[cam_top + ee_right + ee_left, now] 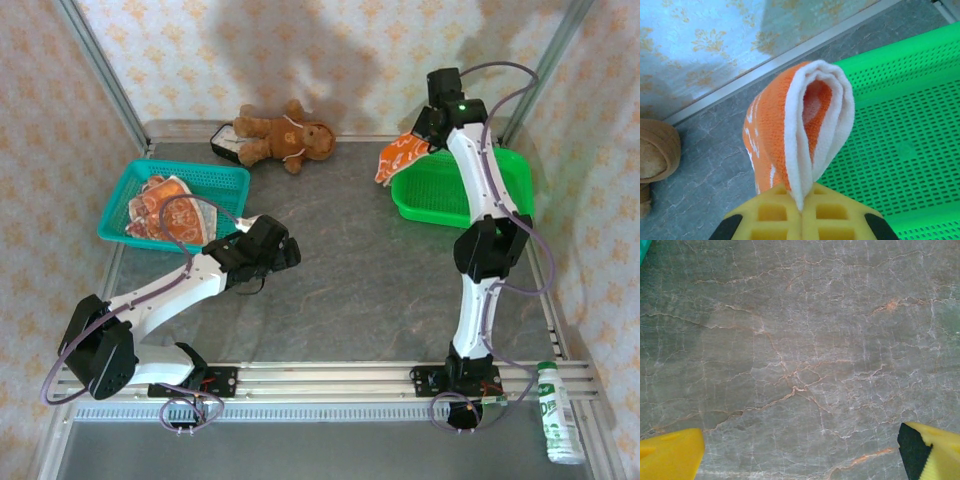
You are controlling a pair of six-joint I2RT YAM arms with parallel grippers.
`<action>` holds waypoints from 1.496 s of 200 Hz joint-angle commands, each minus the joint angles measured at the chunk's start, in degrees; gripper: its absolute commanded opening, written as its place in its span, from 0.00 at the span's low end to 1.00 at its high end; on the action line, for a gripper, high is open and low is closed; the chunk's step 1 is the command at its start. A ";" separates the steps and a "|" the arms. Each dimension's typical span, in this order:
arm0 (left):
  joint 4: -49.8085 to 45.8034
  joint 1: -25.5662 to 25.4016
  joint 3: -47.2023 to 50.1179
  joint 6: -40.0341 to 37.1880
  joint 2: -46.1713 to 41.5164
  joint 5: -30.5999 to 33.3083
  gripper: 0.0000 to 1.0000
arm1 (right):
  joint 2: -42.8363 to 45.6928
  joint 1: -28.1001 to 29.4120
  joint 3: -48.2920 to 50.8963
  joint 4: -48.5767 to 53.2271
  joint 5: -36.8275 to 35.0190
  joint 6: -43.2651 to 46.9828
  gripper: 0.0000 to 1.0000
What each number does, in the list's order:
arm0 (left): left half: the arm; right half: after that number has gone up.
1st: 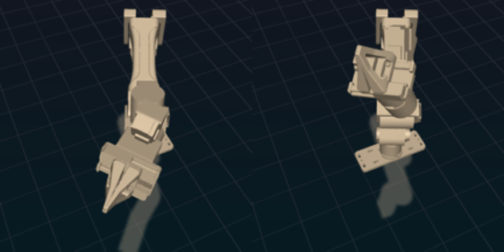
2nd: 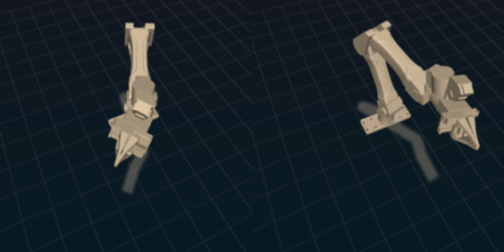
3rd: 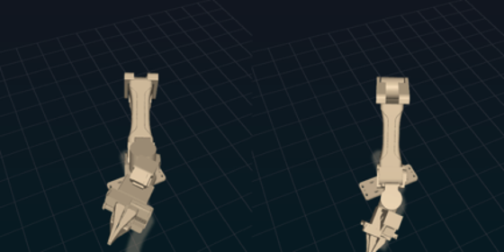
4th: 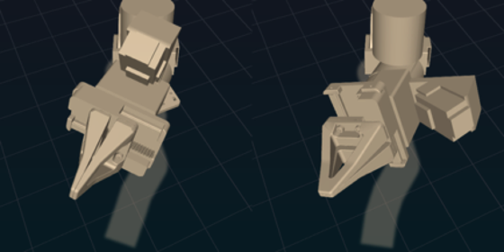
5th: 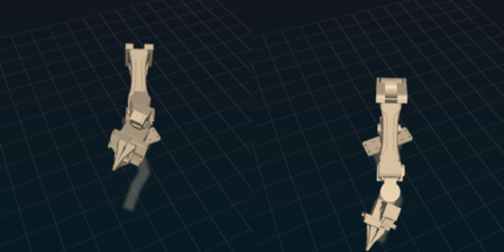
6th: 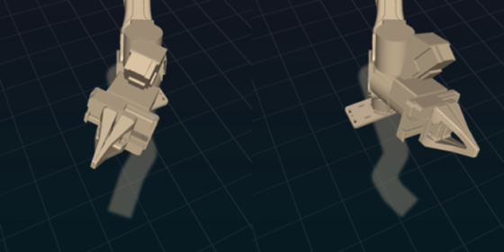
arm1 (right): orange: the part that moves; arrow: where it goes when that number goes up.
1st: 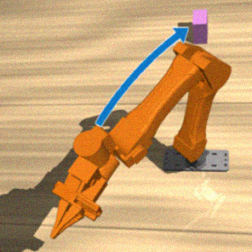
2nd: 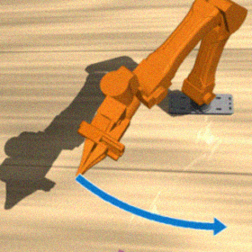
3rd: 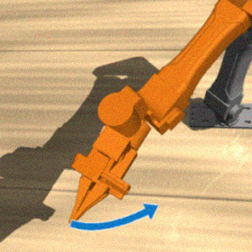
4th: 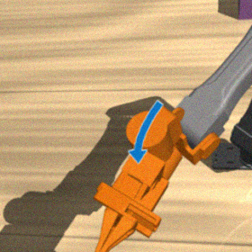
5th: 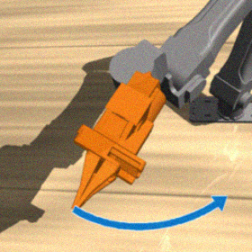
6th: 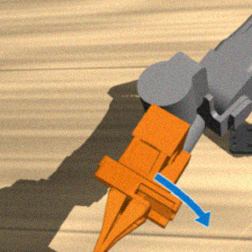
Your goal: Fold and stack the towels
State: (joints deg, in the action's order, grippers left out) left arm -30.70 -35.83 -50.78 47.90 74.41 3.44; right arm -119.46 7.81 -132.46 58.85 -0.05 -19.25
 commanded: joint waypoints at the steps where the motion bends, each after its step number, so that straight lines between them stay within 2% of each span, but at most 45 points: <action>1: -1.33 0.54 -1.51 -0.79 0.22 0.73 1.00 | 2.71 -0.93 -1.52 2.28 -2.35 0.07 0.00; 35: -1.50 0.62 -2.32 -1.28 1.07 0.45 1.00 | 4.52 -2.08 -0.56 2.34 -2.67 0.00 0.00; 106: -1.12 0.76 -2.52 -1.96 2.14 -0.17 1.00 | 6.88 -4.93 9.30 0.06 -4.71 1.68 0.00; 156: -2.04 1.36 -2.31 -2.57 2.10 -0.53 1.00 | 4.75 -6.08 15.45 -2.34 -9.52 3.69 0.00; 188: -1.82 1.47 -1.52 -2.46 1.20 -0.48 1.00 | 2.47 -8.08 17.09 -3.25 -10.07 4.56 0.00; 257: -0.33 1.73 0.30 -1.10 -0.42 -0.03 1.00 | -3.83 -11.04 19.17 -4.14 -12.55 6.14 0.00; 299: -0.93 1.73 0.51 -0.97 -1.89 1.16 1.00 | -7.92 -12.12 16.78 -3.19 -14.81 7.16 0.00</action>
State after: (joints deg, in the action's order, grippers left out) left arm -30.68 -34.72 -50.83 46.59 74.43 2.24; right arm -125.67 -3.62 -113.71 55.18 -10.76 -13.30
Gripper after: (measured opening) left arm 0.998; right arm 0.043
